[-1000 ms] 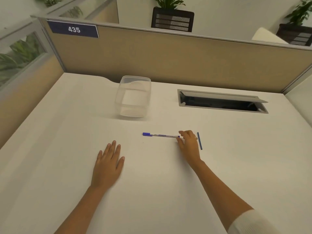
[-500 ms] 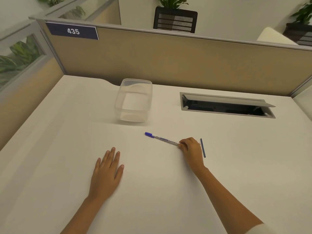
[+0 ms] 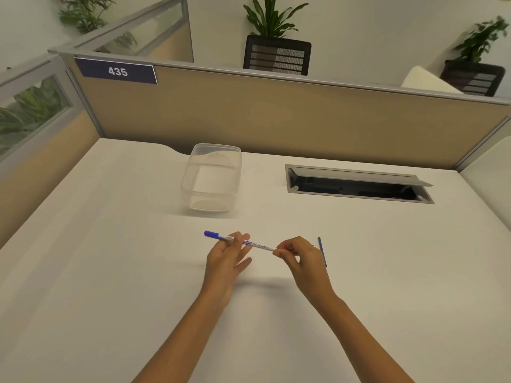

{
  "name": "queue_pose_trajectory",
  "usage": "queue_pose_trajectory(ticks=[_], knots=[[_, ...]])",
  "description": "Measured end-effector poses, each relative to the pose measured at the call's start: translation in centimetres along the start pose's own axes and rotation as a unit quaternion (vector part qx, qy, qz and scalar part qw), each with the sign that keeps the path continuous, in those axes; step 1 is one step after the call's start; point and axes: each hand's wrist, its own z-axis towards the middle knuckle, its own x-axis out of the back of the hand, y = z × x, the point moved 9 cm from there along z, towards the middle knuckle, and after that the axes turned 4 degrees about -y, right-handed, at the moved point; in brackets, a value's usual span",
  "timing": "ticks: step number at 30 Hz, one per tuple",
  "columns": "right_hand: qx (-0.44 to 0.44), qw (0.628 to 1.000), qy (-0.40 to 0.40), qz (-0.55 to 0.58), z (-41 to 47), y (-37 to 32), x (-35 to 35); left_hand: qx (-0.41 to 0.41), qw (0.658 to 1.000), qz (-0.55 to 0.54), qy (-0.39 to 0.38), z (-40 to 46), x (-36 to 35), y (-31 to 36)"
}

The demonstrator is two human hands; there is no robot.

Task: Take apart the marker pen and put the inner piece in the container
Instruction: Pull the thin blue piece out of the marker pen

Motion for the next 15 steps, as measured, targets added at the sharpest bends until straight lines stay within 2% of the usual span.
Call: queue_pose_trajectory(ticks=[3, 9, 15], knots=[[0.012, 0.998, -0.009, -0.055, -0.2, -0.6, 0.4, -0.018, 0.998, -0.059, -0.004, -0.1, -1.2, 1.0], [0.074, 0.981, -0.023, -0.178, -0.4, -2.2, 0.5, -0.03, 0.996, -0.078, -0.002, -0.7, -1.8, 2.1], [0.126, 0.961, -0.016, -0.246, -0.3, -4.1, 0.3, -0.034, 0.994, -0.103, 0.015, -0.8, -1.9, 2.5]])
